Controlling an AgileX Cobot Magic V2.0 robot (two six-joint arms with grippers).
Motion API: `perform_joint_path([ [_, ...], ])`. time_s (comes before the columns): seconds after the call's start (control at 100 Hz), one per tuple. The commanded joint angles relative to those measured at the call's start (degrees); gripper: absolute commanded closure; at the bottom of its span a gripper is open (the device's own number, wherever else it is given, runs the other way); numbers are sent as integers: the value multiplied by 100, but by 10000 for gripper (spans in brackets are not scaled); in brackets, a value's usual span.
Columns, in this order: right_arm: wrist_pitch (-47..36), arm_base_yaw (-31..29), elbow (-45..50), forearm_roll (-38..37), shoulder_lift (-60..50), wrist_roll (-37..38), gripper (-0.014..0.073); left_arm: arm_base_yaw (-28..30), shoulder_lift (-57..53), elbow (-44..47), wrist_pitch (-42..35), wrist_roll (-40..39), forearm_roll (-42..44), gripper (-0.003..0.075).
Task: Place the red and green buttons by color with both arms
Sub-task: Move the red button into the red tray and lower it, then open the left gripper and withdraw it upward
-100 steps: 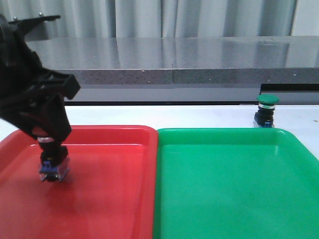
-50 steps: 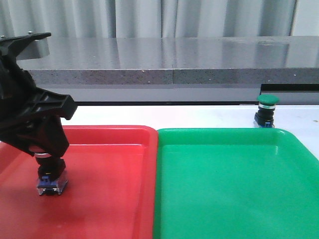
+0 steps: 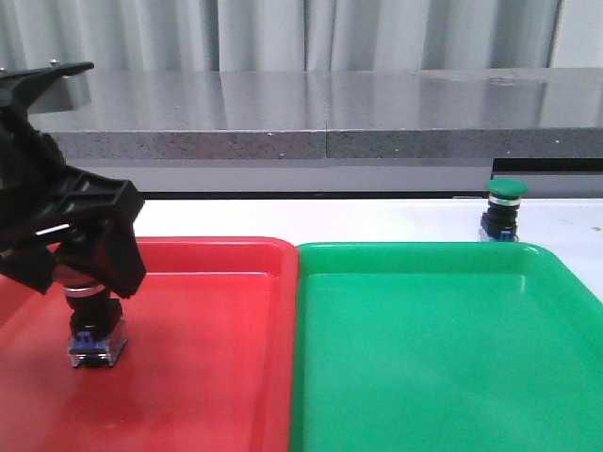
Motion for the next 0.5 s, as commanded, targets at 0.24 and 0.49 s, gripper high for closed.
perform_joint_path([
  [0.24, -426, -37, -107, -66, -131, -30, 657, -23, -1632, -120, -460, -40, 136, 332],
  [0.49, -426, -37, -107, -66, -131, -30, 657, -23, -2826, 91, -505, -40, 551, 738],
])
